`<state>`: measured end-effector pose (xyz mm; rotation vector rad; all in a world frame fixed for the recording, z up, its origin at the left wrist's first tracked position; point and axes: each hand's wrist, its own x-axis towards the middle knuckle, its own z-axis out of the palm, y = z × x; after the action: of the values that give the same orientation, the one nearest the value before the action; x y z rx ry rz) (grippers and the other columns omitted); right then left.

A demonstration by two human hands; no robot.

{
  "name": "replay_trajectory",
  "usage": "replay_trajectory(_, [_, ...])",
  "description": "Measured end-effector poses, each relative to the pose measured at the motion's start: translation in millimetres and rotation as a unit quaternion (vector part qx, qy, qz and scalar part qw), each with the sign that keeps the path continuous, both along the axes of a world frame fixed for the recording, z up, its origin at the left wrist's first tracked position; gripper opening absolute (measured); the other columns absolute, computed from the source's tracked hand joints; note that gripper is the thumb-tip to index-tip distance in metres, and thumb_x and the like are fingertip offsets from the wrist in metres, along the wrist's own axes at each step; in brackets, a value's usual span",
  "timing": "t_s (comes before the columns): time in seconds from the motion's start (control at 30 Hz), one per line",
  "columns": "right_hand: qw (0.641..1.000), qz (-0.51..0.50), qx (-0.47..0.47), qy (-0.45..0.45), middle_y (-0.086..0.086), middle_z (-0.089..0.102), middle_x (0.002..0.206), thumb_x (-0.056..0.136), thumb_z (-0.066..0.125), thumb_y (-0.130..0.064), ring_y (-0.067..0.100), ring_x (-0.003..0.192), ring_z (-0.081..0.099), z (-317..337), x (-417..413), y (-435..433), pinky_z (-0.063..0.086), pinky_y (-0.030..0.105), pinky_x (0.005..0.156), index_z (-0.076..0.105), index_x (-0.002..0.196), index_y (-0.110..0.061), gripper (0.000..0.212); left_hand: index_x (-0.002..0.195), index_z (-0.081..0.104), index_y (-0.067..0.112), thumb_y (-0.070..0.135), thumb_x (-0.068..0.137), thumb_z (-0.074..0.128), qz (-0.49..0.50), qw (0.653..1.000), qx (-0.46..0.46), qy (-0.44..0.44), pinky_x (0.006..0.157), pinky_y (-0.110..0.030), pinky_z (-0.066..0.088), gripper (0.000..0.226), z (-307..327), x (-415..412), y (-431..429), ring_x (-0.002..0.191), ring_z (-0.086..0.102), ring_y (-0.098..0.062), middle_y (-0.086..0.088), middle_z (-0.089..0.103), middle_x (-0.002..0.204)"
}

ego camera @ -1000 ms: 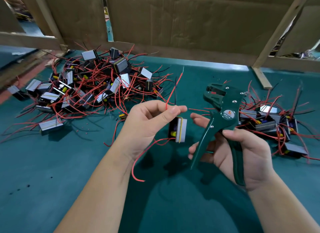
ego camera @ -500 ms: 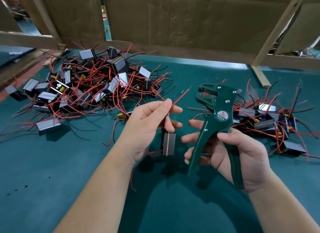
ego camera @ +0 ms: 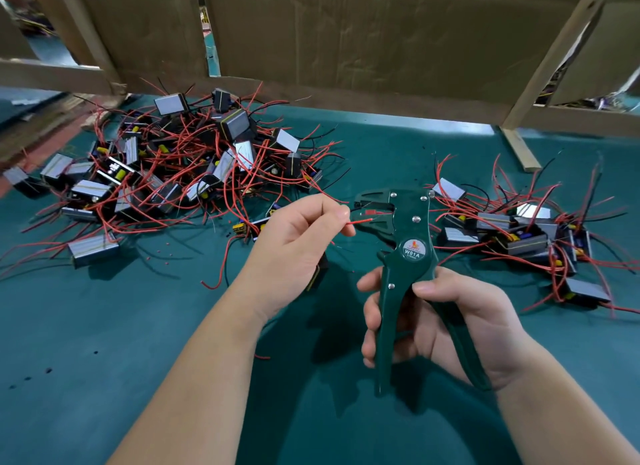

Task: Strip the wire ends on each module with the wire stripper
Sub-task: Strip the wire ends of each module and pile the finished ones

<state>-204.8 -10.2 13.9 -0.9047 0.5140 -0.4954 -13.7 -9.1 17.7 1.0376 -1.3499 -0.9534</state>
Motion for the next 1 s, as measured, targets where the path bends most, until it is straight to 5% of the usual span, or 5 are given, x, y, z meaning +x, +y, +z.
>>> replay_trajectory(0.47, [0.999, -0.01, -0.029, 0.024, 0.022, 0.062, 0.078, 0.063, 0.081, -0.03, 0.038, 0.066, 0.063, -3.3, 3.1, 3.1, 0.054, 0.05, 0.067, 0.064, 0.096, -0.004, 0.045, 0.075, 0.053, 0.021, 0.019, 0.095, 0.05, 0.044, 0.986, -0.056, -0.15, 0.051, -0.016, 0.027, 0.02, -3.4, 10.3, 2.0, 0.053, 0.03, -0.004, 0.012, 0.038, 0.057])
replay_trajectory(0.6, [0.998, -0.024, -0.037, 0.042, 0.021, 0.062, 0.076, 0.068, 0.068, -0.021, 0.037, 0.064, 0.063, -5.6, 3.7, 3.5, 0.054, 0.046, 0.063, 0.065, 0.093, -0.006, 0.029, 0.076, 0.052, 0.024, 0.024, 0.095, 0.048, 0.054, 0.975, -0.068, -0.204, 0.057, -0.016, 0.027, 0.019, -5.0, 13.7, 0.8, 0.055, 0.037, -0.003, 0.017, 0.042, 0.058])
replay_trajectory(0.77, [0.999, -0.016, -0.029, 0.031, 0.02, 0.062, 0.074, 0.064, 0.078, -0.026, 0.037, 0.063, 0.064, -4.9, 5.8, 3.9, 0.054, 0.045, 0.062, 0.065, 0.091, -0.006, 0.037, 0.077, 0.052, 0.022, 0.022, 0.095, 0.047, 0.055, 0.976, -0.076, -0.196, 0.058, -0.016, 0.028, 0.019, -3.4, 13.0, 1.1, 0.057, 0.037, -0.003, 0.016, 0.042, 0.06])
replay_trajectory(1.0, [0.994, -0.091, -0.012, 0.054, 0.019, 0.056, 0.062, 0.068, 0.067, -0.031, 0.032, 0.048, 0.058, -4.7, 18.5, 13.4, 0.052, 0.042, 0.054, 0.063, 0.077, -0.009, 0.024, 0.083, 0.056, 0.011, 0.026, 0.097, 0.041, 0.06, 0.975, -0.048, -0.209, 0.06, -0.012, 0.03, 0.026, -3.7, 12.2, 1.3, 0.062, 0.041, 0.0, 0.019, 0.046, 0.062])
